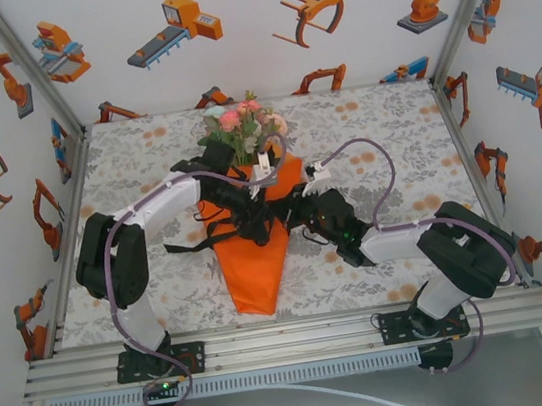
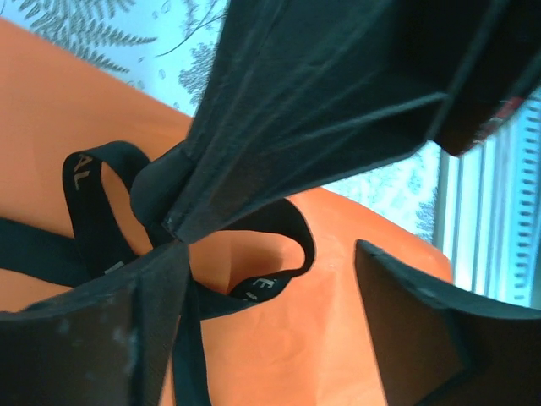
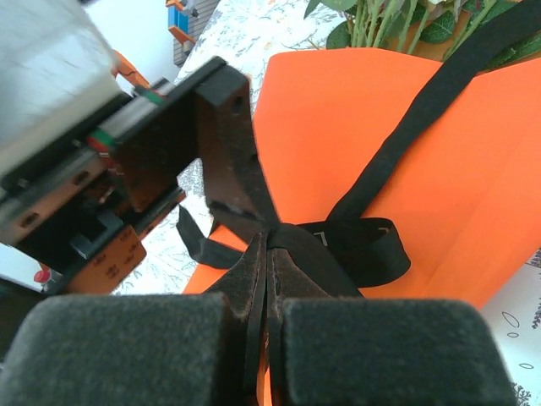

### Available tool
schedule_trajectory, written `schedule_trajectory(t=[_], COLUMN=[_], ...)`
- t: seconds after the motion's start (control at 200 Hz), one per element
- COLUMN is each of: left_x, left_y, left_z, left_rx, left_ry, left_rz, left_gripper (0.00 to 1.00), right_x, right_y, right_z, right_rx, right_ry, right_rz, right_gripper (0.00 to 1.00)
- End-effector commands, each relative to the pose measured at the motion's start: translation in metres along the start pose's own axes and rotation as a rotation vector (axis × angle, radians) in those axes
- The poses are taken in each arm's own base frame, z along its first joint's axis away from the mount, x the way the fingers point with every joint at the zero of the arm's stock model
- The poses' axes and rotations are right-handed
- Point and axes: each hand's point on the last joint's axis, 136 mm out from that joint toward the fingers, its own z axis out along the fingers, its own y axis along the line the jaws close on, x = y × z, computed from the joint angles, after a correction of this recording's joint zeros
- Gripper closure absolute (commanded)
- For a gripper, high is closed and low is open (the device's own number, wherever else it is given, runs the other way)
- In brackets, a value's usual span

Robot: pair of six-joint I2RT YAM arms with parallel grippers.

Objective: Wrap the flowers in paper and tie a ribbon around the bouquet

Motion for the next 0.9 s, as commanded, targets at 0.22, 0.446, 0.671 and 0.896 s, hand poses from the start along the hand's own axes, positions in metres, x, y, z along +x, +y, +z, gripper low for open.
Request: schedule_trajectory(t=[0.22,0.446,0.671,0.896], left_x=[-0.03,-0.02,-0.024,-0.038], left_y=[0.032,0.037,0.032,0.023], left_z=[-0.009,0.007,0.0,-0.009], left_rx=[-0.379,-0.4,-0.407,-0.381], left_ry=[-0.112,-0.089,-0.092,-0.145], left_rz=[-0.238,-0.254,-0.225,-0.222], left_gripper=[0.07,0.22,0.47,0.88], right_x=[-0.019,-0.02,-0.017,-0.01], right_y=[0.0,-0.002,-0.003,-0.002], right_z=[0.0,0.003,0.002,0.0], right_rx=[0.014,0.024,0.022,0.009], right_ry=[-0.092,-0.097,-0.087,-0.061], right_rz=[0.023,0.063,0.072,0.06], right_gripper=[0.99,0.99,0.92,0.82])
